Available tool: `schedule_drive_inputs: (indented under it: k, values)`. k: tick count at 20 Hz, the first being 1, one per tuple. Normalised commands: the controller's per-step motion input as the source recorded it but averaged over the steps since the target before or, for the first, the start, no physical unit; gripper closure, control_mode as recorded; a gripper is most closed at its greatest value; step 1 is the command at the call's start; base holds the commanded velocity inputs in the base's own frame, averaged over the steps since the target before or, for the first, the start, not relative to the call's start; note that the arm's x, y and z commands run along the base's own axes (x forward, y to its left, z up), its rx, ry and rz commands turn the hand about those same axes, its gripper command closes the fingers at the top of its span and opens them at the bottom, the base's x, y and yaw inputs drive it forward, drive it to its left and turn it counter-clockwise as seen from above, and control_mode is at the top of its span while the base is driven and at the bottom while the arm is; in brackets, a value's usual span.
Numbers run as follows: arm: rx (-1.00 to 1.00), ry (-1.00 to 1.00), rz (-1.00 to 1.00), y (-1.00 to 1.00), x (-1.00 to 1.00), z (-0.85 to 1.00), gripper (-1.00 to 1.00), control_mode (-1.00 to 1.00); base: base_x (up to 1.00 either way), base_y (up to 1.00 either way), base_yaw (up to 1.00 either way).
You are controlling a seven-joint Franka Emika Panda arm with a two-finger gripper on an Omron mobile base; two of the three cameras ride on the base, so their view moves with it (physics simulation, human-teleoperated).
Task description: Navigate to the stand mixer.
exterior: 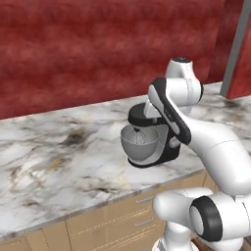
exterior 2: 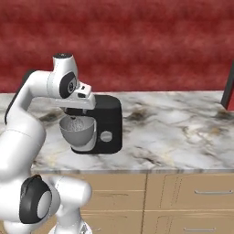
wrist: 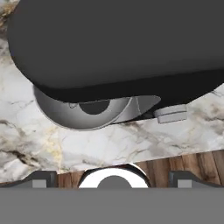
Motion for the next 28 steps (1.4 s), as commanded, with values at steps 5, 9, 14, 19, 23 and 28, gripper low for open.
schedule_drive_inputs:
  k: [5,9,14,19,23,28]
  values:
    - [0.0,0.0,0.0,0.0,0.0,0.0,-1.0,1.0,0.43,0.0,-0.07]
    - [0.0,0.0,0.0,0.0,0.0,0.0,-1.0,1.0,0.33,-0.09,0.01]
    - [0.0,0.0,0.0,0.0,0.0,0.0,-1.0,1.0,0.3,-0.3,0.09]
    - [0.0,0.0,0.0,0.0,0.0,0.0,-1.0,1.0,0.26,-0.24,0.08]
    - [0.0,0.0,0.0,0.0,0.0,0.0,-1.0,1.0,0.2,-0.14,0.05]
    - [0.0,0.0,0.0,0.0,0.0,0.0,-1.0,1.0,0.25,-0.13,0.05]
